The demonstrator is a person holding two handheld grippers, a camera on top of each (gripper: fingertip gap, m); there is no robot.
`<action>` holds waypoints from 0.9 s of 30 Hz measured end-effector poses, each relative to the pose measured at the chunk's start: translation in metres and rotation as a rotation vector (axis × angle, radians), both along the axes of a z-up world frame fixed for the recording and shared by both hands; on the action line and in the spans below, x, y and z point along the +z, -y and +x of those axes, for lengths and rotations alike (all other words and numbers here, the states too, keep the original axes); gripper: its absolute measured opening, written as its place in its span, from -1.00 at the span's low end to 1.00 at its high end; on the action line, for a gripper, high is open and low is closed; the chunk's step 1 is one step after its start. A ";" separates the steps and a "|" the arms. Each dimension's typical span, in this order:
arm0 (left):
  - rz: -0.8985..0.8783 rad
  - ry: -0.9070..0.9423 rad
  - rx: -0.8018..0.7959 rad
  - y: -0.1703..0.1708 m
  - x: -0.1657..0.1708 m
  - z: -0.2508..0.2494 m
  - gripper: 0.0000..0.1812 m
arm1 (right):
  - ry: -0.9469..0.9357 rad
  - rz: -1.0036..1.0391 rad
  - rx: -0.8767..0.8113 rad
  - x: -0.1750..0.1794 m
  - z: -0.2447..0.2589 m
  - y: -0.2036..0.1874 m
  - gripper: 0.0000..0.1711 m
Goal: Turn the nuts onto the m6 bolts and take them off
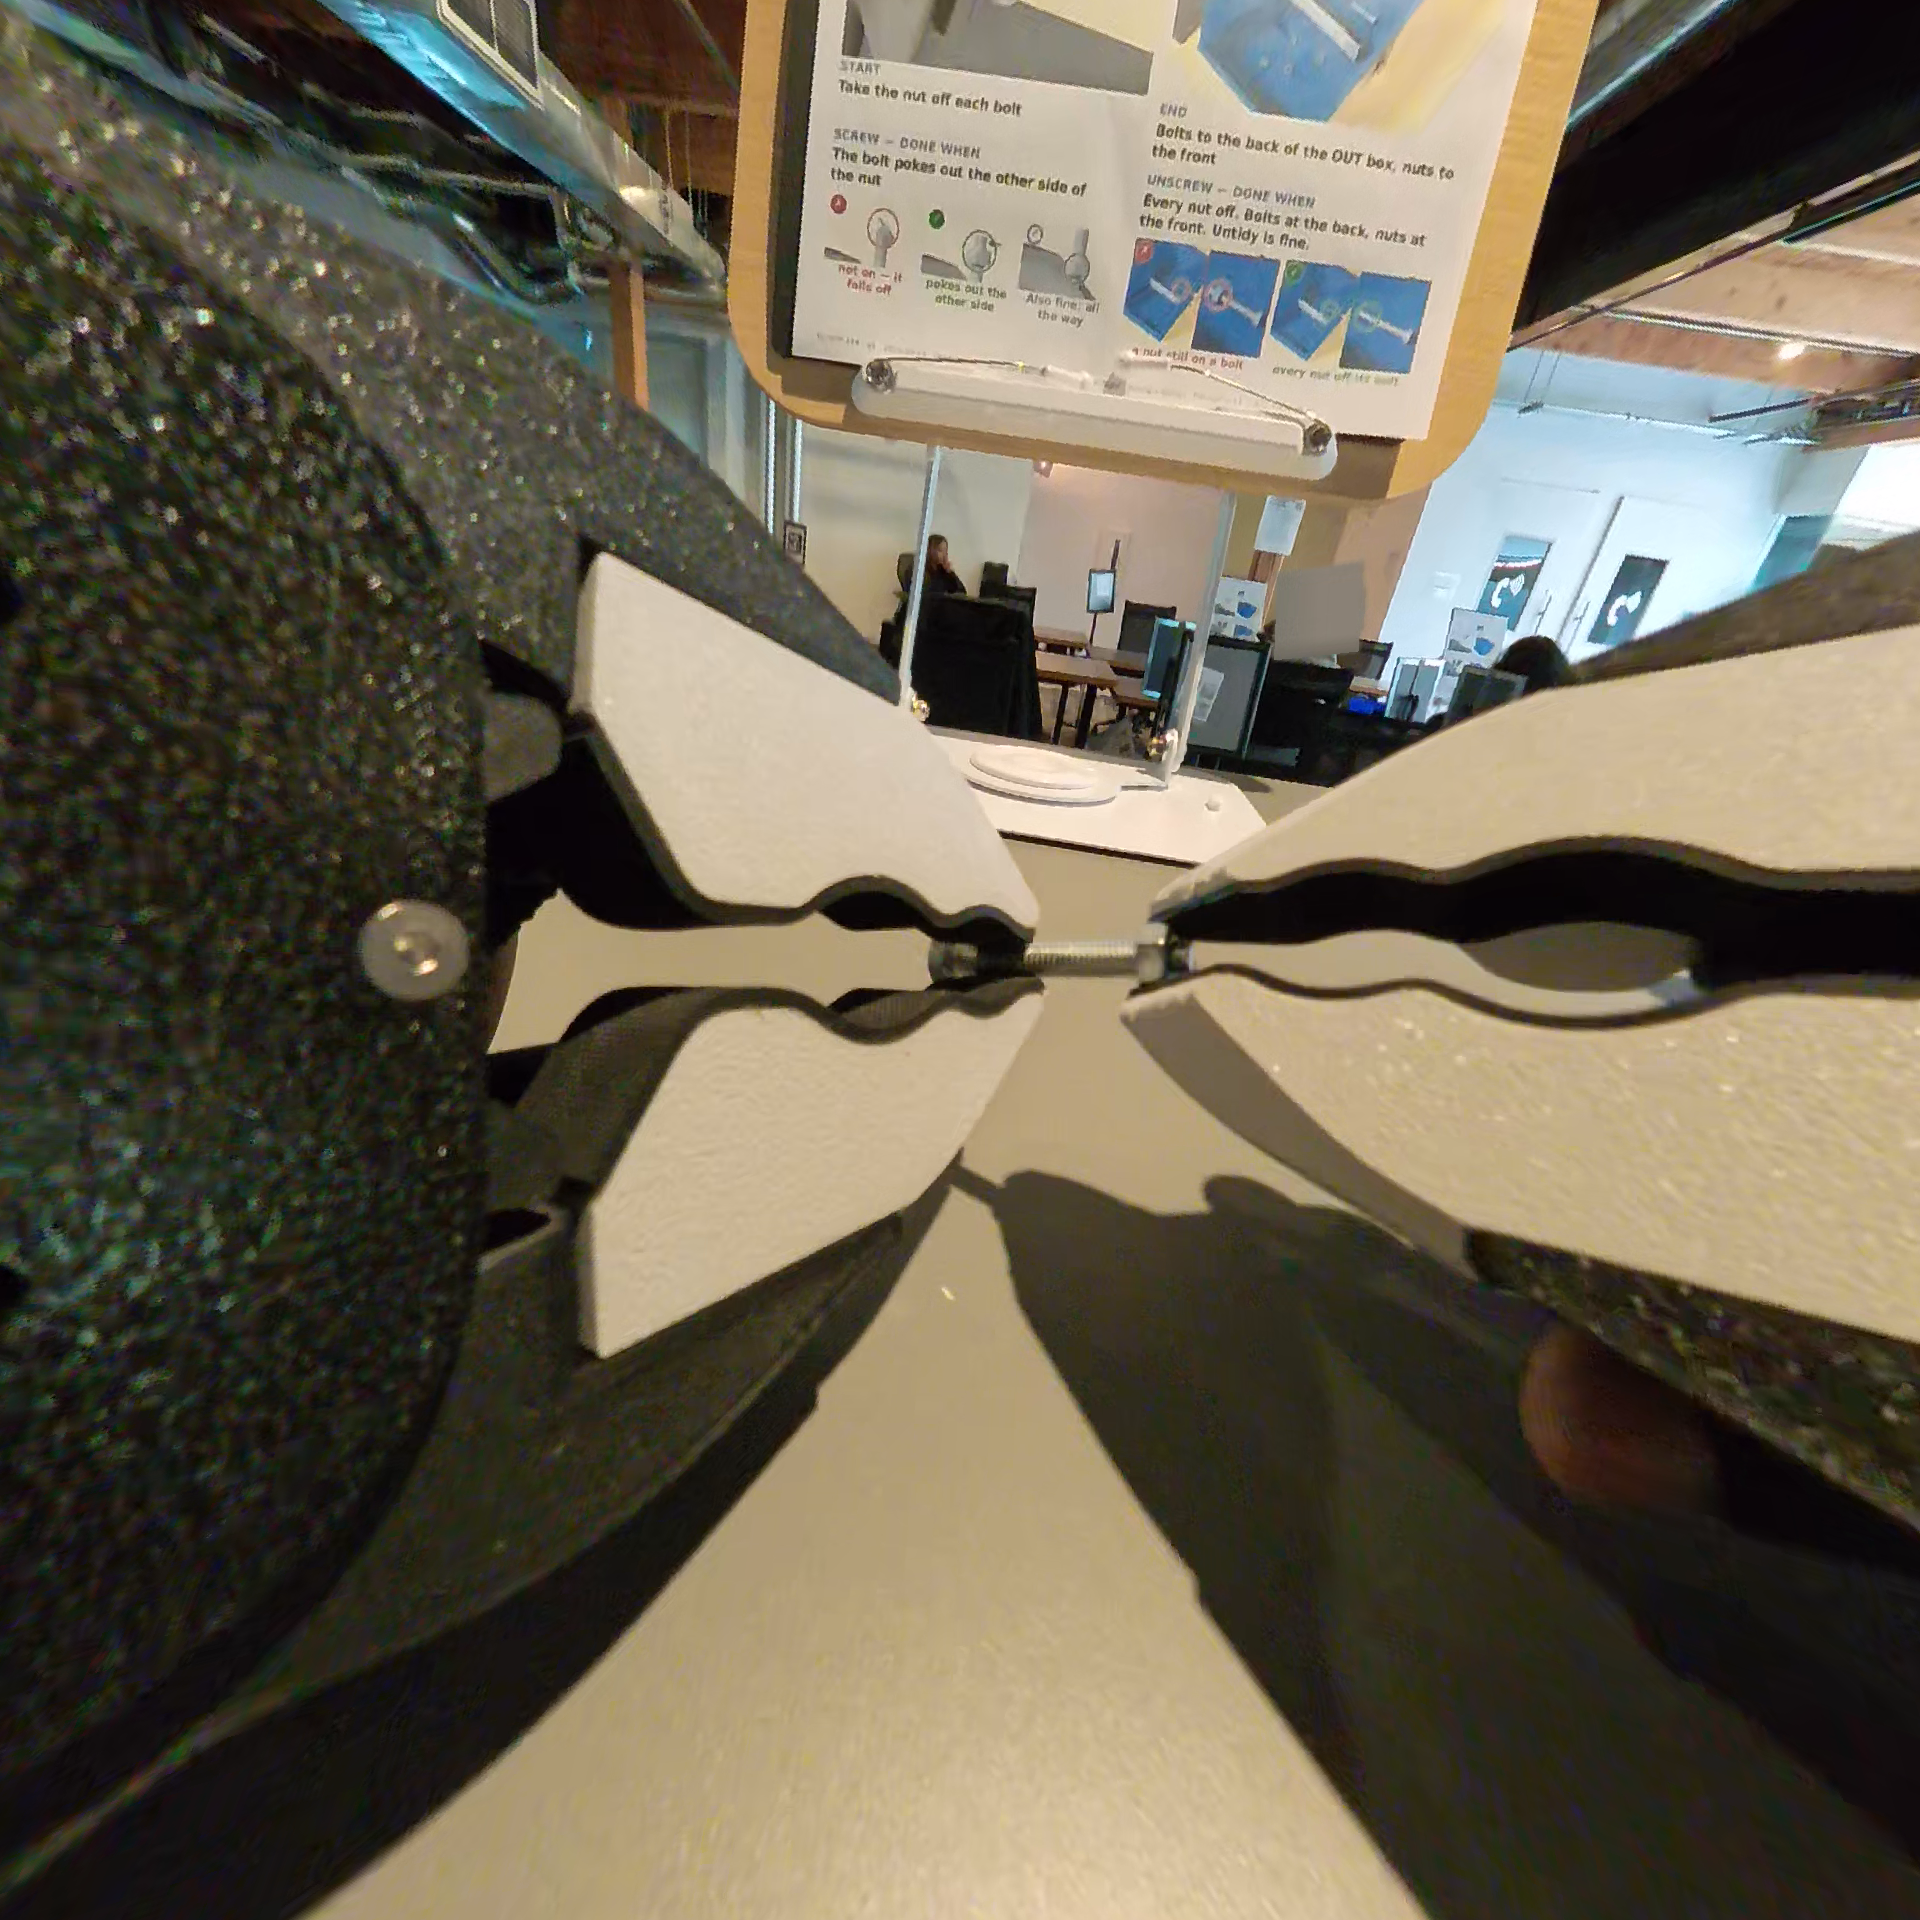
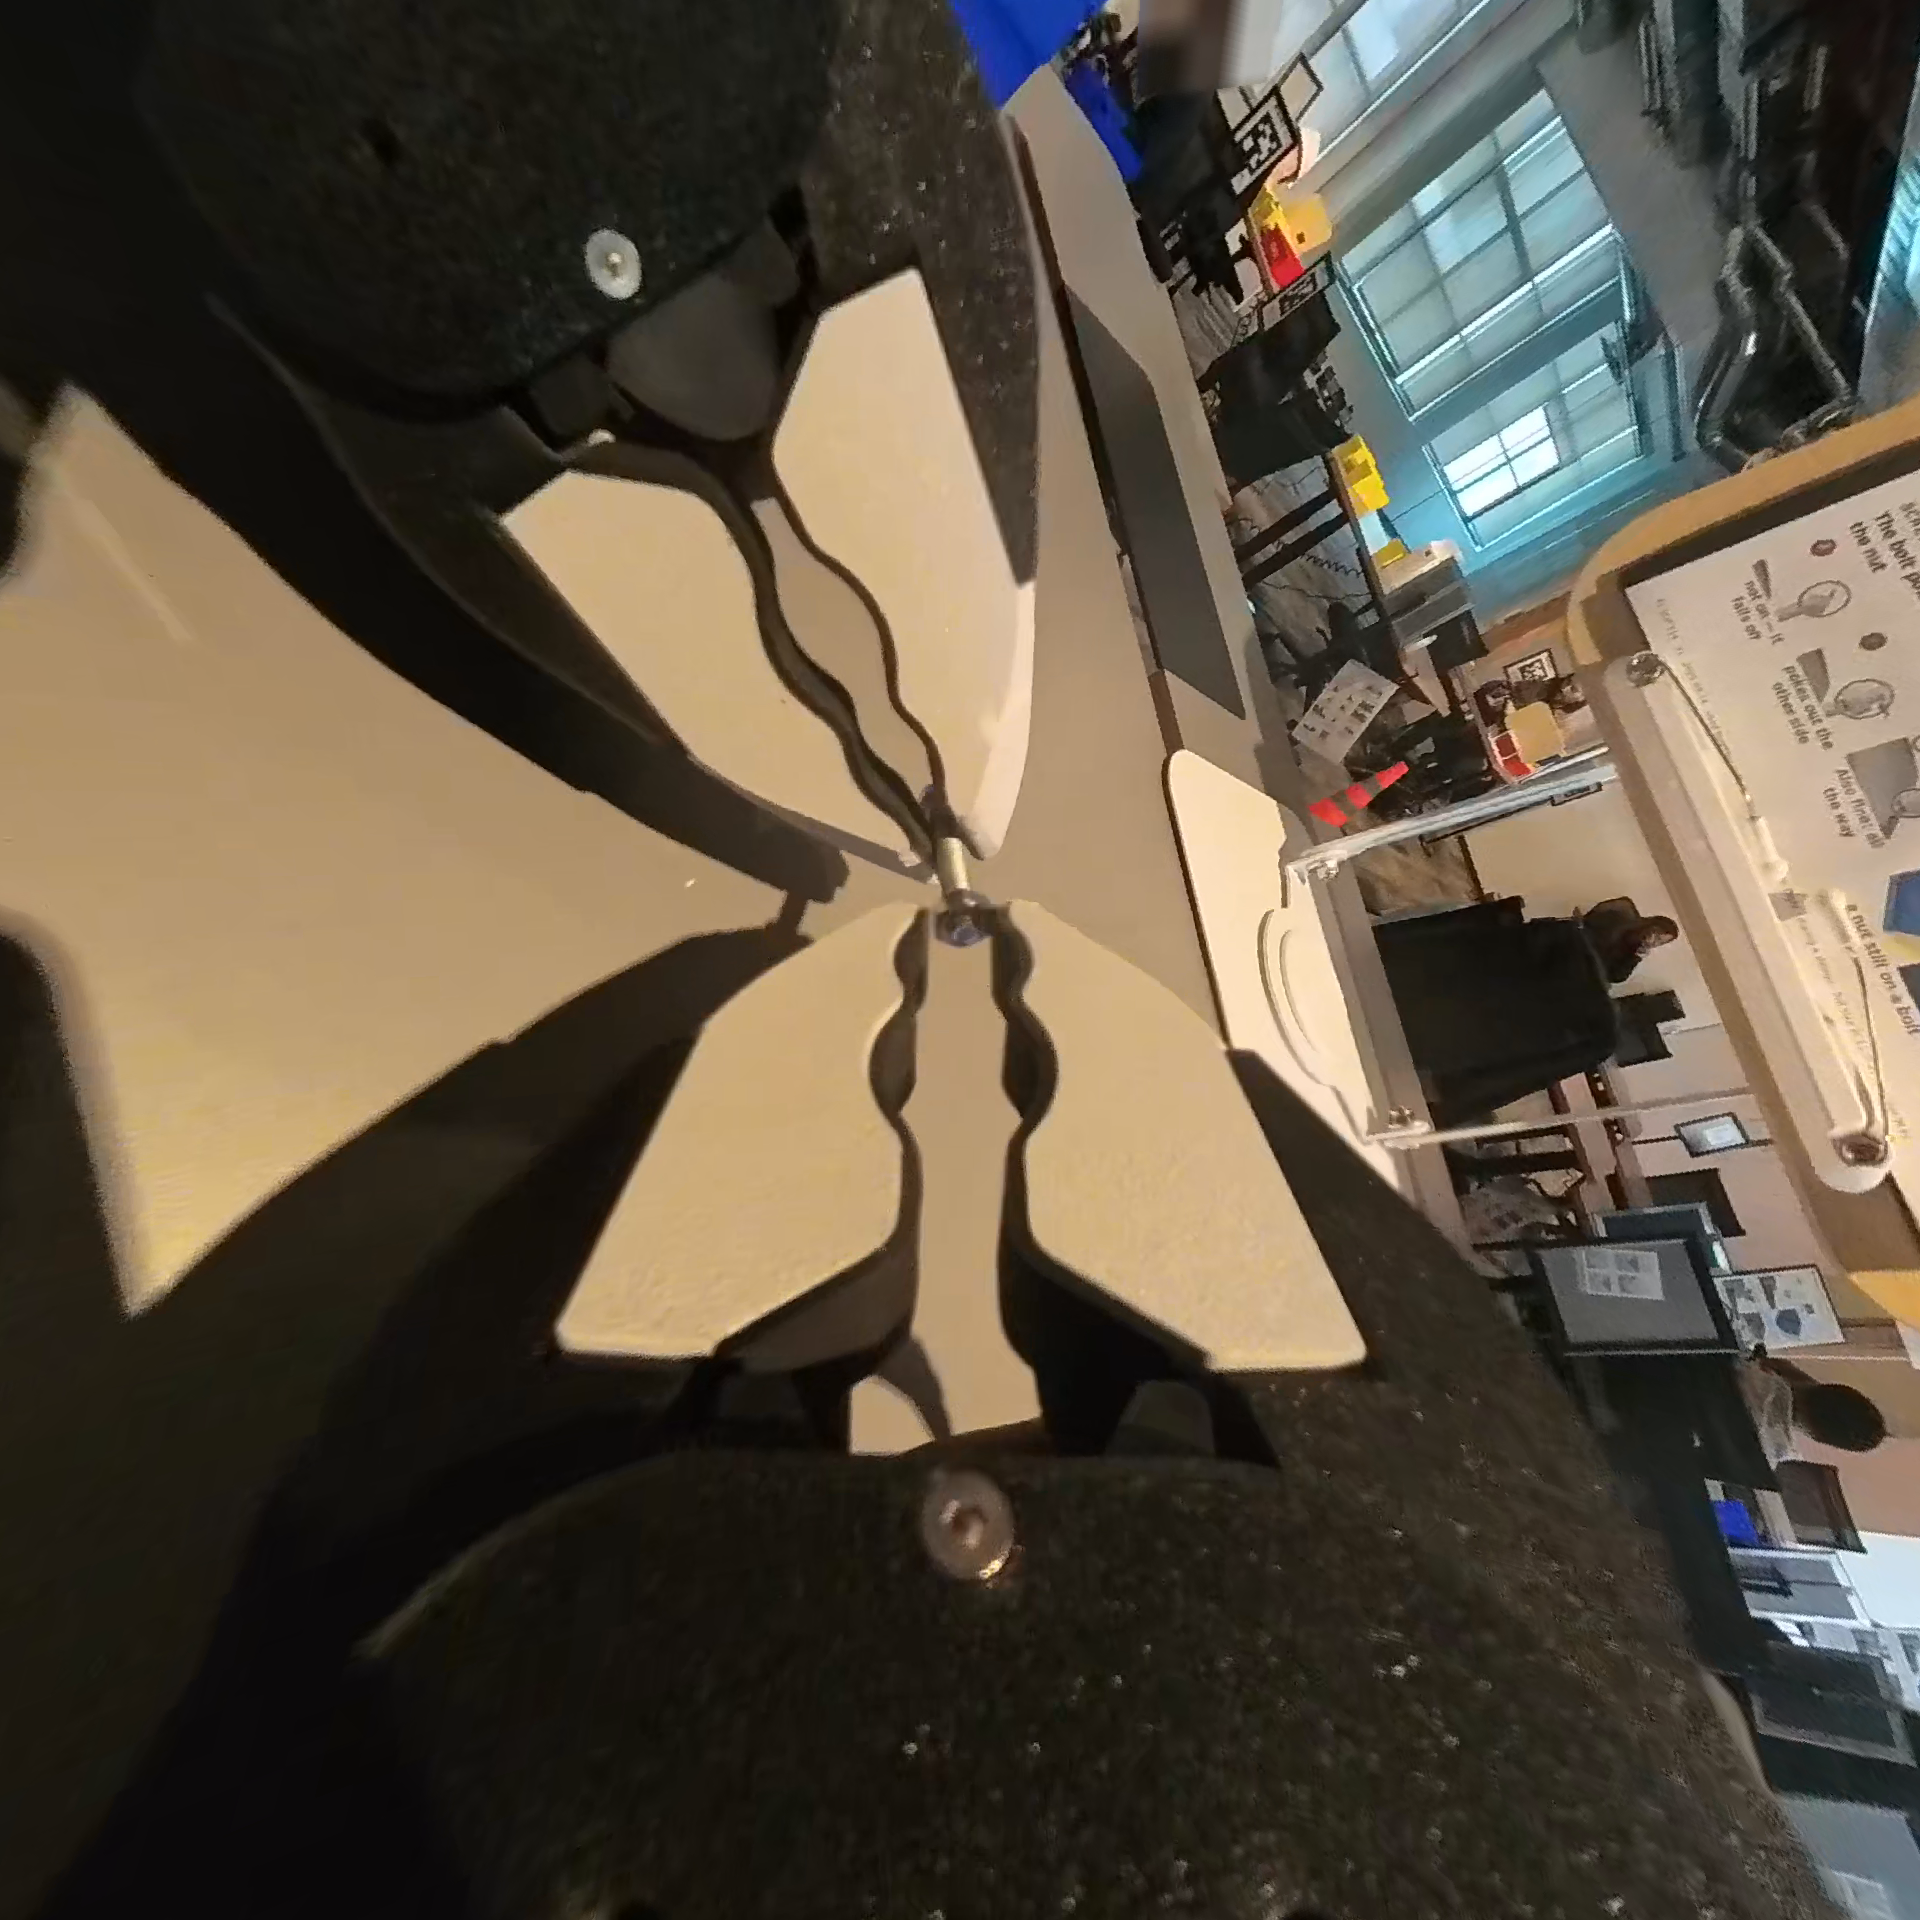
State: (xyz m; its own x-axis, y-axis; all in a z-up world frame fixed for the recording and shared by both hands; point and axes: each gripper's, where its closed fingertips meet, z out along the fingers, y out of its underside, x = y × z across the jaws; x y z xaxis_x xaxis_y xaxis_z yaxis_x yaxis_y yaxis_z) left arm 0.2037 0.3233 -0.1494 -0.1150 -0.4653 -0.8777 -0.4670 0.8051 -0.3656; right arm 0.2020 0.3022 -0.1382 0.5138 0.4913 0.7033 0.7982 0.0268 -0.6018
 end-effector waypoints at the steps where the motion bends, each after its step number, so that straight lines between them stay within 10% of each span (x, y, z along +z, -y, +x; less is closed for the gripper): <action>1: 0.007 -0.003 0.004 -0.001 0.000 0.000 -0.94 | -0.010 -0.019 -0.014 -0.001 0.001 -0.001 -0.88; 12: 0.009 0.020 0.022 -0.005 0.004 -0.002 -0.94 | -1.085 -0.691 -0.175 0.006 -0.006 -0.002 -0.86; 27: -0.004 -0.009 0.006 -0.003 -0.002 -0.001 -0.94 | 0.009 -0.024 0.014 -0.006 0.006 0.005 -0.73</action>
State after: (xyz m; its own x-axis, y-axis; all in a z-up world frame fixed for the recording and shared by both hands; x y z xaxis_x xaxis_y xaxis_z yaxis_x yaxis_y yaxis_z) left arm 0.2029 0.3259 -0.1518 -0.1197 -0.4698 -0.8746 -0.4753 0.8006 -0.3650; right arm 0.2082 0.2973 -0.1444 0.5002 0.5155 0.6958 0.8035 0.0234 -0.5949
